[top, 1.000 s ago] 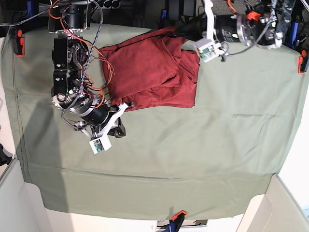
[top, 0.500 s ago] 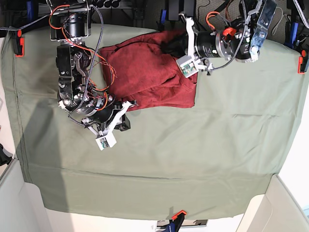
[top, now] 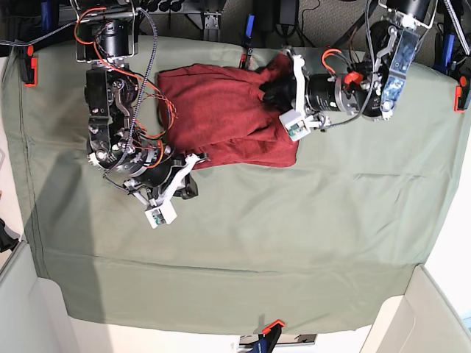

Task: Fold the T-shirt properly
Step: 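Grasp the folded bundle edges with both grippers, then fold the bundle over with the left gripper toward the right gripper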

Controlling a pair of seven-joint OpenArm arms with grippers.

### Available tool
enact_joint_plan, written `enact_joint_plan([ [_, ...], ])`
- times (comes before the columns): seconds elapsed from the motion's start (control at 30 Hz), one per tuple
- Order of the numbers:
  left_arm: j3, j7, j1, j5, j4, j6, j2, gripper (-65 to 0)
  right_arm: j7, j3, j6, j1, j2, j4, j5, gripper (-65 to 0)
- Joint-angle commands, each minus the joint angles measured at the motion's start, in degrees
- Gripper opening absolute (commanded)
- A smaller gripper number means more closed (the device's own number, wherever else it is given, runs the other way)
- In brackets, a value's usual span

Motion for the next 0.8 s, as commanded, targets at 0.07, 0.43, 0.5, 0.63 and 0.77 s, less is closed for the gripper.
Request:
enact_joint_plan([
  [0.07, -0.8, 0.3, -3.8, 4.3, -1.9, 2.8, -1.9, -65.0, 1.3, 0.0, 0.4, 1.4, -0.1, 0.9, 0.7, -65.0],
  [0.43, -0.8, 0.2, -6.6, 5.3, -2.8, 2.8, -3.9, -65.0, 1.2, -0.1, 3.1, 1.4, 0.4, -0.4, -1.5, -65.0],
  [0.5, -0.8, -0.2, -6.8, 6.3, -2.8, 2.8, -3.9, -65.0, 1.2, -0.7, 4.3, 1.4, 1.0, -1.6, -1.0, -65.0],
  [0.63, -0.8, -3.1, -8.2, 8.9, -2.9, 2.8, -4.1, -65.0, 0.7, -4.3, 4.9, 1.0, 2.6, -3.9, 0.2, -65.0],
  [0.77, -0.8, -4.9, -10.8, 11.6, -3.1, 2.8, -4.3, -65.0, 0.8, -7.5, 4.7, -0.3, 3.9, -3.9, 0.7, -65.0],
])
